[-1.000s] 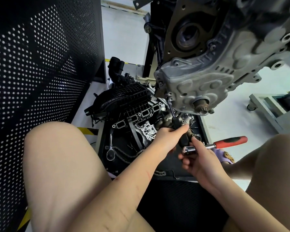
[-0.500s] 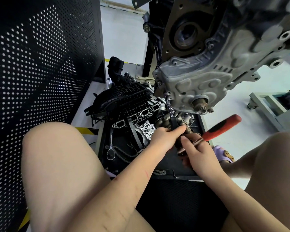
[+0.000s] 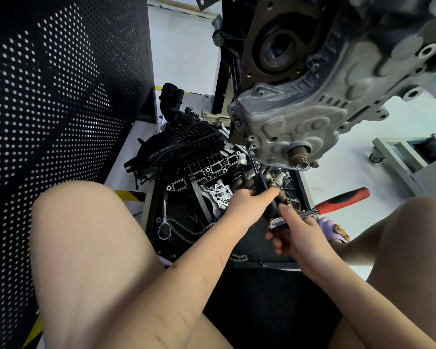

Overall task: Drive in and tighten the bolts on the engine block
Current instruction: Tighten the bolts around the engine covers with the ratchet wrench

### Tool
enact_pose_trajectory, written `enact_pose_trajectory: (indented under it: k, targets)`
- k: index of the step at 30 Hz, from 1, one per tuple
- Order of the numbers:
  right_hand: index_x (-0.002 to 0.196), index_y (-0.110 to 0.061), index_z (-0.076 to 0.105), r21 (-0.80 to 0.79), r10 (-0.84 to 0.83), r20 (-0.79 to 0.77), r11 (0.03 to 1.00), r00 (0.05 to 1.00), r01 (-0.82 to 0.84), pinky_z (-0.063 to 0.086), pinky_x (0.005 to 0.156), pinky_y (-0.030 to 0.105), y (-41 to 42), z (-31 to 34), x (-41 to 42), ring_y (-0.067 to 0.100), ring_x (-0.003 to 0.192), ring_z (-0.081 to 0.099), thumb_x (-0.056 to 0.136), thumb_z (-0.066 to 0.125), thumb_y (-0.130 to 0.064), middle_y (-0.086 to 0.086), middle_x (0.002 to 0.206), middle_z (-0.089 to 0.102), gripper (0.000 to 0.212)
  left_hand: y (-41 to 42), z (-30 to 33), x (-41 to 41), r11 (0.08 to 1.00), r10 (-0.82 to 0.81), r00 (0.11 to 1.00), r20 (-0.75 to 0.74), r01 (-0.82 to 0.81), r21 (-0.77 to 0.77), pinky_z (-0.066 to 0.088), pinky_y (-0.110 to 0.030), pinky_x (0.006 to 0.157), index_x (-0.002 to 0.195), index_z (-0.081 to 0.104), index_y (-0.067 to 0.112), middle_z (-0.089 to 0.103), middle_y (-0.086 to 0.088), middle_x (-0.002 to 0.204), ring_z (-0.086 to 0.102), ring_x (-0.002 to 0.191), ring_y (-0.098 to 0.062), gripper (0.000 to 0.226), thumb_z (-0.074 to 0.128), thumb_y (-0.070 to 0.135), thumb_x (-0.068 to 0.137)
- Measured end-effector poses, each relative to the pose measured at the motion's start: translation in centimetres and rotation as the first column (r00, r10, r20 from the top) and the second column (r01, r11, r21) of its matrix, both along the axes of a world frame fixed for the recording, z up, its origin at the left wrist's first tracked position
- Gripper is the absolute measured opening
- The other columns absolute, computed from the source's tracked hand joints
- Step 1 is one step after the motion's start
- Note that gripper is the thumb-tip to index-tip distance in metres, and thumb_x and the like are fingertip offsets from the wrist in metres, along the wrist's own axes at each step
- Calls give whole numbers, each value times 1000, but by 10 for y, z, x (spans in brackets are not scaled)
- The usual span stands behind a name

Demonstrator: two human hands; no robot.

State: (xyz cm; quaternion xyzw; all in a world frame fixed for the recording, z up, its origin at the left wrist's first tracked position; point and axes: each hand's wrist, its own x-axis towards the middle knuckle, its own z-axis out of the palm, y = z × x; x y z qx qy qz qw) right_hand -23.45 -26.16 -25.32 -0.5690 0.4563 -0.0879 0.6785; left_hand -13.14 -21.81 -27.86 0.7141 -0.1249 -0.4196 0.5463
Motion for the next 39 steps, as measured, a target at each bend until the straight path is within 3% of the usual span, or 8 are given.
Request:
enact_pose_trajectory:
  k: [3, 8, 15, 22, 27, 33, 35, 39]
  targets:
    - [79, -8, 52, -334, 143, -77, 929, 987, -161, 36, 36, 19, 0, 6, 0, 11, 34, 45, 95, 48, -24, 2, 48, 57, 24, 0, -1, -1, 1000, 16, 998, -64, -16, -4, 34, -24, 49, 58, 54, 21, 47, 8, 48, 45, 51, -12, 34, 65, 48, 76]
    - [91, -10, 53, -733, 274, -415, 464, 867, -498, 49, 64, 38, -3, 9, 3, 25, 64, 60, 91, 50, -30, 7, 70, 63, 20, -1, -1, -1, 999, 23, 992, -121, -25, -22, 37, -24, 52, 68, 57, 15, 53, 1, 62, 48, 57, -15, 31, 67, 43, 77]
    - [87, -14, 52, -298, 112, -35, 947, 993, -117, 34, 32, 17, 2, 5, 5, 12, 33, 47, 97, 44, -18, -1, 45, 57, 13, 2, 3, -2, 997, 40, 990, -137, -50, -65, 40, -24, 56, 73, 64, 19, 58, 3, 63, 54, 62, -16, 28, 68, 47, 75]
    - [67, -9, 45, 317, -82, 12, 946, 997, 74, 28, 31, 13, -5, 6, 2, 7, 28, 33, 97, 35, -30, 7, 44, 52, 38, 0, 1, -3, 995, -24, 999, 26, 27, -100, 37, -20, 47, 65, 61, 20, 54, 12, 48, 48, 49, -9, 32, 58, 47, 83]
    - [72, -10, 45, 289, -43, -3, 956, 999, 42, 30, 32, 15, -6, 4, 0, 9, 31, 34, 97, 37, -33, 6, 46, 53, 35, -1, -3, -2, 998, -38, 984, 176, 45, -32, 32, -22, 46, 59, 56, 20, 44, 12, 36, 43, 46, -5, 34, 59, 46, 81]
    - [81, -8, 53, -83, 75, -57, 993, 996, -80, 33, 33, 18, -7, 7, -5, 12, 34, 41, 95, 49, -29, 8, 51, 57, 26, -3, -5, -1, 999, -43, 976, 215, 40, 18, 33, -24, 48, 51, 49, 18, 43, 10, 43, 45, 48, -9, 40, 60, 44, 79]
    - [80, -12, 55, -350, 179, -133, 912, 975, -215, 32, 34, 14, -7, 10, -5, 6, 34, 44, 93, 53, -25, -1, 49, 56, 19, -4, -6, -1, 999, -51, 974, 223, 45, 31, 33, -25, 49, 52, 49, 17, 45, 8, 47, 45, 50, -11, 40, 61, 44, 79]
    - [61, -28, 35, -731, 262, -483, 404, 835, -550, 33, 48, 20, -8, 10, 1, 4, 47, 39, 89, 56, -23, -10, 50, 42, 35, -5, -9, -1, 998, -45, 962, 269, 31, 54, 30, -25, 47, 46, 46, 17, 43, 7, 45, 43, 50, -9, 44, 62, 42, 78]
